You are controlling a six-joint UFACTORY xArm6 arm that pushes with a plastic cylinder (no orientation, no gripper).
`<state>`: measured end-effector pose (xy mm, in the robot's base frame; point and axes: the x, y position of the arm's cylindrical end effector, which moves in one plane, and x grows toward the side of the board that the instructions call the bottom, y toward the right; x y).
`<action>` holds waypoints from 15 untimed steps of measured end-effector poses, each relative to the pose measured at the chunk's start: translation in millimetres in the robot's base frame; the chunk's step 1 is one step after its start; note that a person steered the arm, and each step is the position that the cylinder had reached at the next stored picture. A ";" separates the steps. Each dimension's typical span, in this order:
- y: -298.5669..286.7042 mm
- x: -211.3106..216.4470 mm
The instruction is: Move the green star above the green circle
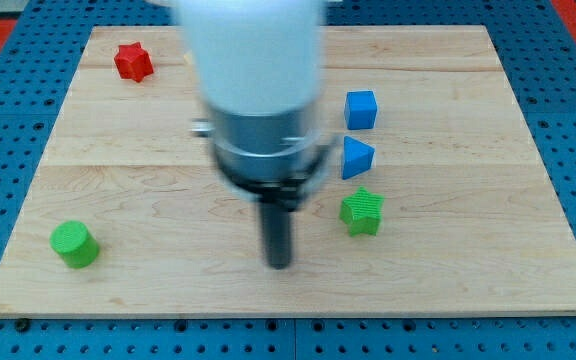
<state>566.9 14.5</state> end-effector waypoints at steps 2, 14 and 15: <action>163.8 -21.6; -113.8 -68.4; -121.6 -58.2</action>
<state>508.7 -107.1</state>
